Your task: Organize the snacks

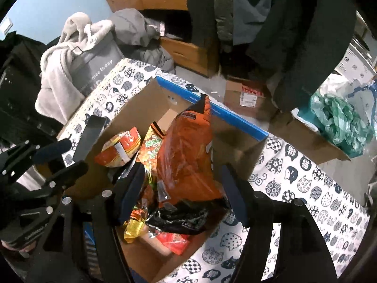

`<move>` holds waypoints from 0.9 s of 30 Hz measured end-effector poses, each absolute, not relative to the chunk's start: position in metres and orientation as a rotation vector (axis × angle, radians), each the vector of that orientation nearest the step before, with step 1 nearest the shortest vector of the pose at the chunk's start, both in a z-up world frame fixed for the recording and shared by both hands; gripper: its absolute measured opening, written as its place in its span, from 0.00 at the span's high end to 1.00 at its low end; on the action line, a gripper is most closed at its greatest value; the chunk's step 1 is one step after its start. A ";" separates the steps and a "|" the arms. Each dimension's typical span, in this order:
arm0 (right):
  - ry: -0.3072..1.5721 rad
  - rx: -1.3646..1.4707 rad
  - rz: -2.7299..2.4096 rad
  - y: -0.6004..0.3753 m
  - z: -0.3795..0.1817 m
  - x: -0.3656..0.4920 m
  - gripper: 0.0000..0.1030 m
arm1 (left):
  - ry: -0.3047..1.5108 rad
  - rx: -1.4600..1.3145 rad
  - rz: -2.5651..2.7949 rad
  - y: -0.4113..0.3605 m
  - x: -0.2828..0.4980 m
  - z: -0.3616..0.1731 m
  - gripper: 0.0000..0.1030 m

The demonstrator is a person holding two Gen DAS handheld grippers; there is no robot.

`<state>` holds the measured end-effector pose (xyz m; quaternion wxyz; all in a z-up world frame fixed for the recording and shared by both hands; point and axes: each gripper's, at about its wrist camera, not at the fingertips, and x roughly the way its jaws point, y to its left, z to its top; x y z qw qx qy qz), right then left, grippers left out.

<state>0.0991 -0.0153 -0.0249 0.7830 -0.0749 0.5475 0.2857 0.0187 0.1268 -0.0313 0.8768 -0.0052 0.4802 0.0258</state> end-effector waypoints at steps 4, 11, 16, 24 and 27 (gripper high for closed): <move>1.167 -0.137 0.597 -0.028 -0.017 0.093 0.33 | 0.968 0.007 0.055 0.122 0.014 -0.020 0.27; 1.110 -0.093 0.563 -0.056 0.002 0.077 0.27 | 0.933 0.049 0.028 0.107 0.007 -0.004 0.20; 1.079 -0.093 0.531 -0.074 0.012 0.065 0.26 | 0.901 0.063 0.007 0.098 0.000 0.006 0.12; 1.017 -0.070 0.484 -0.101 0.028 0.043 0.24 | 0.890 0.066 -0.009 0.086 -0.007 0.017 0.12; 1.004 -0.068 0.486 -0.108 0.031 0.037 0.24 | 0.882 0.068 -0.023 0.079 -0.009 0.023 0.12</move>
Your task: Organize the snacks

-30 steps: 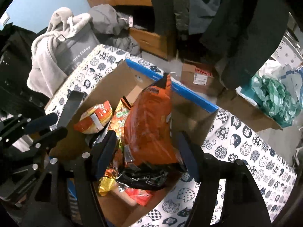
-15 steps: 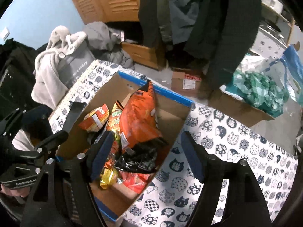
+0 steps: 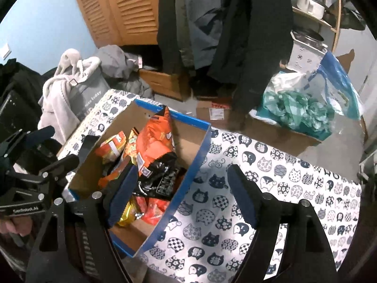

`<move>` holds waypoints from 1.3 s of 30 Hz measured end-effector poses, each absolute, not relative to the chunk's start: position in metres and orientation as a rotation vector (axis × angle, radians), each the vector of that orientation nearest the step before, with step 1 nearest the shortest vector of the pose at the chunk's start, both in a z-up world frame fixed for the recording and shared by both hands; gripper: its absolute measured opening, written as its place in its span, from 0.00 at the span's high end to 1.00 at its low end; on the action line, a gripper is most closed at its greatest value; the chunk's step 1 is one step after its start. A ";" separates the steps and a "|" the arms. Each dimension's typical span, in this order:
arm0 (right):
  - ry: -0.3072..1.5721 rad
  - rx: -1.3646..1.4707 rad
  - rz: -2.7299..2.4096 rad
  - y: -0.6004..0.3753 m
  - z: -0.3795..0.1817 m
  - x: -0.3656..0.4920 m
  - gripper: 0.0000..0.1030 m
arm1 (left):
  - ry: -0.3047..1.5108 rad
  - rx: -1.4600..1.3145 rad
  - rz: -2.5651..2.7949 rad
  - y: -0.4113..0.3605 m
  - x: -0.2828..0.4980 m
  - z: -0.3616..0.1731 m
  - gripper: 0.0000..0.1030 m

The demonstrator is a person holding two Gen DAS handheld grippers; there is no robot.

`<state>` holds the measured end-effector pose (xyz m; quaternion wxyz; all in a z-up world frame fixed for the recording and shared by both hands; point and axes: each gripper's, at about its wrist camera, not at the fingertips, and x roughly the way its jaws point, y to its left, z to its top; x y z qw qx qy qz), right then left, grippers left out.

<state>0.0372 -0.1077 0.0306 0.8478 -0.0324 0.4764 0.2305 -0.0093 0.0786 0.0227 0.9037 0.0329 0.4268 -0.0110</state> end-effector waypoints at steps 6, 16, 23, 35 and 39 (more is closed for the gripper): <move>0.958 -0.111 0.446 -0.118 0.032 0.025 0.24 | 0.845 0.108 -0.041 0.065 -0.015 0.034 0.10; 0.905 -0.138 0.406 -0.124 0.038 0.021 0.24 | 0.858 0.130 -0.034 0.061 -0.011 0.026 0.10; 0.903 -0.151 0.403 -0.121 0.036 0.021 0.24 | 0.864 0.104 -0.025 0.065 -0.008 0.024 0.10; 0.913 -0.155 0.400 -0.123 0.032 0.023 0.24 | 0.870 0.098 -0.025 0.066 -0.007 0.021 0.10; 0.917 -0.152 0.399 -0.126 0.032 0.023 0.24 | 0.872 0.096 -0.028 0.066 -0.006 0.022 0.10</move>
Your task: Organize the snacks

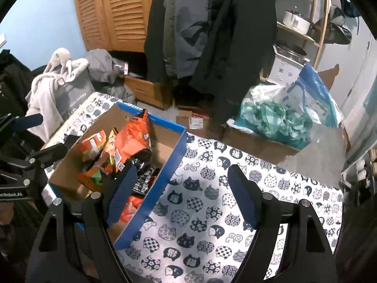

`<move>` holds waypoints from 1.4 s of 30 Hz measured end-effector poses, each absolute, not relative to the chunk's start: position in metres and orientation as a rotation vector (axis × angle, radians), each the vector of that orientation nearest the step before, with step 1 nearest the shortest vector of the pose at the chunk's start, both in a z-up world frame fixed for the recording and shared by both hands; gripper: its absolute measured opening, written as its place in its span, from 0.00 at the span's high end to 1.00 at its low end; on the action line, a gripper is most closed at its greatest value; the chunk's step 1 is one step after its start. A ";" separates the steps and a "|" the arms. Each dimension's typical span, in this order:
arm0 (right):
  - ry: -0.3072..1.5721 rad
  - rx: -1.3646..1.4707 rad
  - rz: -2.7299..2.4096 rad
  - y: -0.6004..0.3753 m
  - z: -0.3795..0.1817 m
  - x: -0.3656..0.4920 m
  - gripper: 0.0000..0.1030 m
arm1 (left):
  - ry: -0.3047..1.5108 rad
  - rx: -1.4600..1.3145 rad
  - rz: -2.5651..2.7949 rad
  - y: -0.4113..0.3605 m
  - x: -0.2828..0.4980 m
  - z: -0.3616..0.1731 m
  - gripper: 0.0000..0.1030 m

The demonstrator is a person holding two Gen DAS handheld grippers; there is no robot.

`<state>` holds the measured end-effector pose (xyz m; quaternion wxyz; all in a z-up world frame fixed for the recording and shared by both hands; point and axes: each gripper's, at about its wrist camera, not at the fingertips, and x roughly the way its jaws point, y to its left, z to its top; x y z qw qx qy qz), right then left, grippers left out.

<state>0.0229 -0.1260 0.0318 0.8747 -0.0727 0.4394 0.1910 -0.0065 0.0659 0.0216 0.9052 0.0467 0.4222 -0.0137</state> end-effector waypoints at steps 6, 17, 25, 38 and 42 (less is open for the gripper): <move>0.914 -0.154 0.395 -0.127 0.031 0.023 0.24 | 0.870 0.097 -0.029 0.066 -0.007 0.020 0.10; 0.918 -0.157 0.398 -0.126 0.030 0.022 0.24 | 0.871 0.096 -0.027 0.065 -0.007 0.020 0.10; 0.916 -0.157 0.396 -0.126 0.030 0.021 0.24 | 0.871 0.093 -0.026 0.066 -0.008 0.020 0.10; 0.917 -0.156 0.397 -0.128 0.029 0.021 0.24 | 0.873 0.096 -0.023 0.066 -0.009 0.020 0.10; 0.917 -0.156 0.396 -0.127 0.030 0.021 0.24 | 0.884 0.089 -0.032 0.067 -0.010 0.019 0.10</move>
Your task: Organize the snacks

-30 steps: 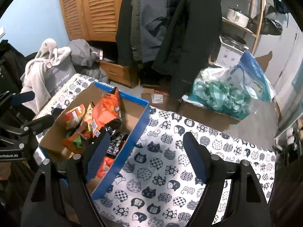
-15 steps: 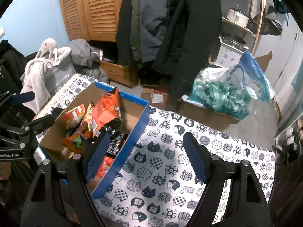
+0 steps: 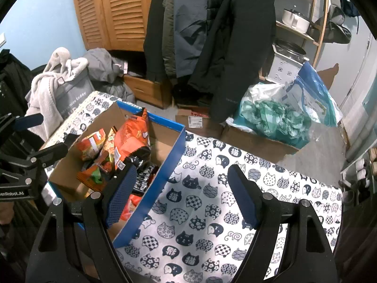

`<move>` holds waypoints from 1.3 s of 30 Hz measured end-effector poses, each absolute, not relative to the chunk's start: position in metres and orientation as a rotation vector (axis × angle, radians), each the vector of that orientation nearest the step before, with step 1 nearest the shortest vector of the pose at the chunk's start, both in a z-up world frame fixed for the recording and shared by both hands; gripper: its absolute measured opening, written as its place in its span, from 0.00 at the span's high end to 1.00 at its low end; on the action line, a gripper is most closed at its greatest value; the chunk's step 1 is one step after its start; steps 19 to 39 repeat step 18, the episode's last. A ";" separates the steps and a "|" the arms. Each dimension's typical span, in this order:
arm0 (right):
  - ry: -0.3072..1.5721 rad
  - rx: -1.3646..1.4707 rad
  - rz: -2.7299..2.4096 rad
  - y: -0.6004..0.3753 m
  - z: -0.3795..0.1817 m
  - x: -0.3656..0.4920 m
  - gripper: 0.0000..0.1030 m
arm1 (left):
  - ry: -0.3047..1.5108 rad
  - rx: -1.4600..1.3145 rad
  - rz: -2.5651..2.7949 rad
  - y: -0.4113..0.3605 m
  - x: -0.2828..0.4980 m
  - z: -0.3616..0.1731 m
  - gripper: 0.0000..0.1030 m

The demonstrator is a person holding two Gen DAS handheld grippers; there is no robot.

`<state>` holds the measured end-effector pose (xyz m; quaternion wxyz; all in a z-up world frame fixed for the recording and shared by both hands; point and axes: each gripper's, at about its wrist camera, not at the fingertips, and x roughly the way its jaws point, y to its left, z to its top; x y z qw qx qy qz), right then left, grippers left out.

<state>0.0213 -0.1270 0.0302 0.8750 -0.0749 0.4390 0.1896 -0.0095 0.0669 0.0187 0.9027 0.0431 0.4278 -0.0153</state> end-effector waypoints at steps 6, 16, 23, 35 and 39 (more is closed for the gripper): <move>0.918 -0.157 0.396 -0.127 0.030 0.021 0.24 | 0.883 0.110 -0.030 0.065 -0.011 0.019 0.10; 0.918 -0.157 0.395 -0.127 0.030 0.022 0.24 | 0.888 0.113 -0.020 0.065 -0.010 0.019 0.10; 0.918 -0.156 0.395 -0.127 0.029 0.022 0.24 | 0.891 0.115 -0.016 0.065 -0.009 0.019 0.10; 0.918 -0.156 0.395 -0.127 0.029 0.022 0.24 | 0.891 0.115 -0.016 0.065 -0.009 0.019 0.10; 0.918 -0.156 0.395 -0.127 0.029 0.022 0.24 | 0.891 0.115 -0.016 0.065 -0.009 0.019 0.10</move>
